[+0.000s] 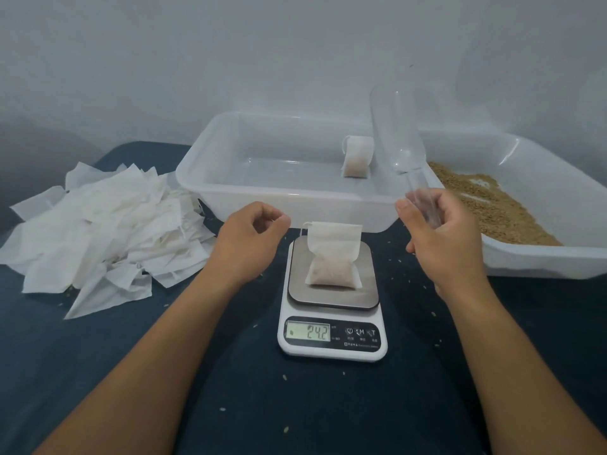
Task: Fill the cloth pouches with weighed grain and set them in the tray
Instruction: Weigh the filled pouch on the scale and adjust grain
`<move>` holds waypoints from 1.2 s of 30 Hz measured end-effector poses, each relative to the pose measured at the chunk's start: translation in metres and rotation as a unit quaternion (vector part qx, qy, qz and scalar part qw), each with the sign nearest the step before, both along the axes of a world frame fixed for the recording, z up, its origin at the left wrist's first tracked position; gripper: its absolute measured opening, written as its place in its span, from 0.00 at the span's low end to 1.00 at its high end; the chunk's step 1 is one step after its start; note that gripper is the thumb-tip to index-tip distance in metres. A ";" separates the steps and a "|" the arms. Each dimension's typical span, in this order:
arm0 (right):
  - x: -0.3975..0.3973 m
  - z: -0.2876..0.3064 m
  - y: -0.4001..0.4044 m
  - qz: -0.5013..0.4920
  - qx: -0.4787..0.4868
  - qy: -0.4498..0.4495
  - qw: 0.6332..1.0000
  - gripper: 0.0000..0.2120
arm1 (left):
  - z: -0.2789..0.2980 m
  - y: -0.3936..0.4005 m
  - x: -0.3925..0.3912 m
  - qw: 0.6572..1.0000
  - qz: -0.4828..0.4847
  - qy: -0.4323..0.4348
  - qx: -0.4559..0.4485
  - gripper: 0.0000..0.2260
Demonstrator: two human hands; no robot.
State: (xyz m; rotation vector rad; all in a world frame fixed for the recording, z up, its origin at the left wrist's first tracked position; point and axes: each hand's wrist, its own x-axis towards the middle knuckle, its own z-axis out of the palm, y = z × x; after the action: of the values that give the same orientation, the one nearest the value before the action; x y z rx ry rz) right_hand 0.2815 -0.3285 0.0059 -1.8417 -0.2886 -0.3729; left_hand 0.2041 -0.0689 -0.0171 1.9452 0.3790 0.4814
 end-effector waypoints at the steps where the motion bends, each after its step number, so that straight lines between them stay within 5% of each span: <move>1: 0.000 0.000 0.000 -0.001 0.001 0.000 1.000 0.10 | 0.002 -0.001 -0.001 1.000 -0.001 0.004 0.016 0.06; 7: 0.001 -0.001 0.000 -0.011 0.017 0.006 1.000 0.12 | 0.018 -0.028 -0.042 0.985 -0.081 0.001 0.151 0.14; 13: 0.001 0.002 -0.001 -0.014 0.026 0.001 1.000 0.11 | -0.008 -0.055 -0.096 0.912 -0.153 -0.016 0.380 0.15; 25: 0.002 0.009 -0.008 -0.019 0.034 -0.003 0.999 0.13 | -0.024 0.007 -0.098 0.945 0.032 0.109 0.308 0.11; 36: 0.001 0.014 -0.013 -0.038 0.021 -0.006 0.999 0.11 | -0.019 -0.028 -0.088 0.960 -0.093 0.102 0.246 0.15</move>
State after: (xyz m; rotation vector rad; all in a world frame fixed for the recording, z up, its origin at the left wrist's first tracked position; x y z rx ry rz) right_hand 0.2830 -0.3413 0.0204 -1.8132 -0.2176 -0.4387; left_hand 0.1165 -0.0972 -0.0361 2.4980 0.2144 0.2652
